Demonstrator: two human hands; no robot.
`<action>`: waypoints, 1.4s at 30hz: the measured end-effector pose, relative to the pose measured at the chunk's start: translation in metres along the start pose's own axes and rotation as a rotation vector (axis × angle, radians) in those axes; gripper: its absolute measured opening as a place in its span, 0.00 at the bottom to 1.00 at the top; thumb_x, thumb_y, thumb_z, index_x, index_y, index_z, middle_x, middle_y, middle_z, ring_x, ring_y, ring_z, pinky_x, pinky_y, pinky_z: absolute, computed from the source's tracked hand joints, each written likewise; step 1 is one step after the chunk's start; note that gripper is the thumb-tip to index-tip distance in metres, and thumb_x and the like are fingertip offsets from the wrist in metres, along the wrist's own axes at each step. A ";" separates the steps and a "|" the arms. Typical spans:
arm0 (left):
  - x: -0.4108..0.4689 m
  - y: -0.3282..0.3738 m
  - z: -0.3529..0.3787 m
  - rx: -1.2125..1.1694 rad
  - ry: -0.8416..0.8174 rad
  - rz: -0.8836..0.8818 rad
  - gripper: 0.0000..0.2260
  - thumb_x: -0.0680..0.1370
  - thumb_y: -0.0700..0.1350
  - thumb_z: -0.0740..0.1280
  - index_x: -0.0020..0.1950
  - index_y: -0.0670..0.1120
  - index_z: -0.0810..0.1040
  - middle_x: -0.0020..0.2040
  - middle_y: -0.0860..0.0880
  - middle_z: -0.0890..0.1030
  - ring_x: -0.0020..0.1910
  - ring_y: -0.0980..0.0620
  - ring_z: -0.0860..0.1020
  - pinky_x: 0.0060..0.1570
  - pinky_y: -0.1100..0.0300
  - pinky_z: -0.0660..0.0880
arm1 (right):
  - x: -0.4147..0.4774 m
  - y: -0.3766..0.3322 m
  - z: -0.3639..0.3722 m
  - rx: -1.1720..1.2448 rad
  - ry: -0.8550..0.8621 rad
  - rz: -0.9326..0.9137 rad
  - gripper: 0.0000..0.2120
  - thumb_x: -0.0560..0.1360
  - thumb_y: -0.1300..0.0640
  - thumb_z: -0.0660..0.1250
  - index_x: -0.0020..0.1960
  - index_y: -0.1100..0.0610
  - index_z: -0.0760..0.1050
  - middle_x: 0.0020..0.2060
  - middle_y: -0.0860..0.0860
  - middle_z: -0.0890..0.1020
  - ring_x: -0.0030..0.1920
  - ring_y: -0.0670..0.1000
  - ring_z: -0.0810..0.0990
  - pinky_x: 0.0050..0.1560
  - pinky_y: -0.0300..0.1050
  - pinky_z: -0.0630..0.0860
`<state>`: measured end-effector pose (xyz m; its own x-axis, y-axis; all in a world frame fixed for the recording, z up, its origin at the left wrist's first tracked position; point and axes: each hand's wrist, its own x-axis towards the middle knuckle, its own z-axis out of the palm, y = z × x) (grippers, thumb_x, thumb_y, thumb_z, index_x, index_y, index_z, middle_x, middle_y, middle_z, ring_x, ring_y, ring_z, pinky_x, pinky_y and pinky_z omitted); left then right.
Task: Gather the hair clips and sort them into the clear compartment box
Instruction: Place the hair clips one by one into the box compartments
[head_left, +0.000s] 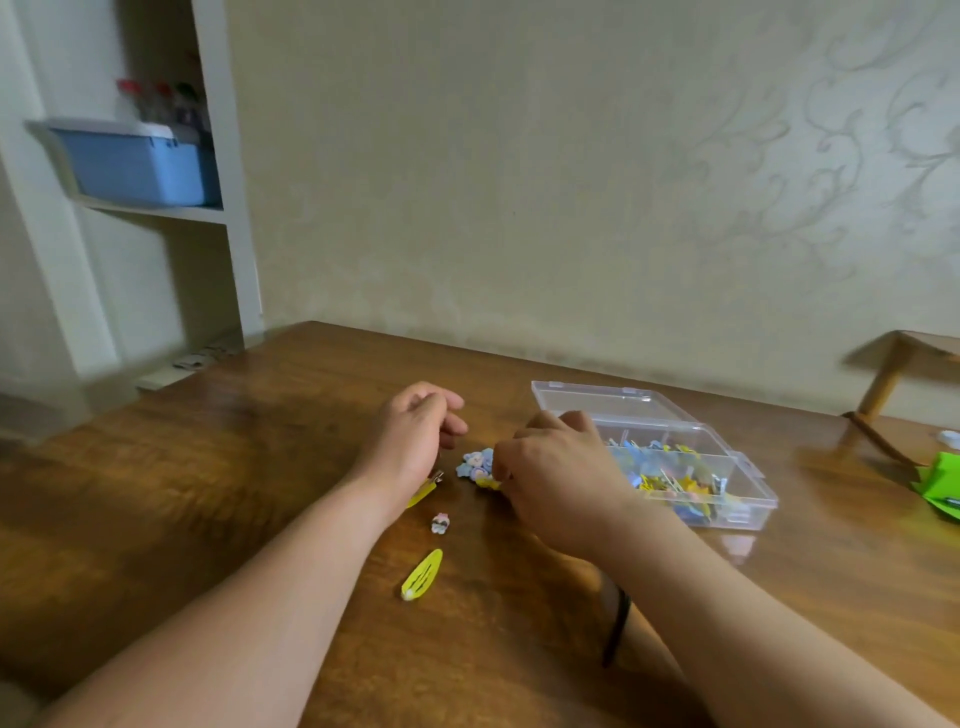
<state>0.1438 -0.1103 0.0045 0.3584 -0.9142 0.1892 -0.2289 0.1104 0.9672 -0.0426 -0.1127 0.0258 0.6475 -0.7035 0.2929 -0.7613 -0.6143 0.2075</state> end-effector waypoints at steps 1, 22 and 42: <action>0.001 -0.001 0.000 0.014 -0.002 0.002 0.14 0.86 0.43 0.58 0.53 0.48 0.84 0.45 0.46 0.87 0.48 0.46 0.84 0.53 0.49 0.78 | -0.001 -0.001 -0.001 0.001 0.011 -0.007 0.09 0.80 0.55 0.63 0.54 0.48 0.81 0.50 0.47 0.84 0.62 0.55 0.75 0.61 0.53 0.66; -0.003 -0.001 0.008 0.051 -0.037 0.041 0.15 0.86 0.36 0.55 0.57 0.41 0.83 0.47 0.39 0.85 0.44 0.46 0.79 0.41 0.54 0.71 | -0.090 0.164 -0.022 0.556 0.223 0.723 0.14 0.78 0.56 0.67 0.63 0.47 0.80 0.46 0.47 0.85 0.37 0.48 0.83 0.34 0.43 0.73; -0.001 -0.006 0.005 0.115 -0.053 0.058 0.16 0.84 0.38 0.57 0.54 0.46 0.84 0.48 0.41 0.86 0.46 0.46 0.82 0.45 0.52 0.74 | -0.094 0.170 -0.017 0.288 -0.019 0.594 0.16 0.76 0.57 0.73 0.63 0.47 0.83 0.52 0.45 0.82 0.50 0.49 0.81 0.53 0.49 0.82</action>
<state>0.1407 -0.1119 -0.0018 0.2934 -0.9274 0.2321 -0.3517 0.1211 0.9283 -0.2334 -0.1451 0.0493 0.1230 -0.9567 0.2637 -0.9513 -0.1894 -0.2433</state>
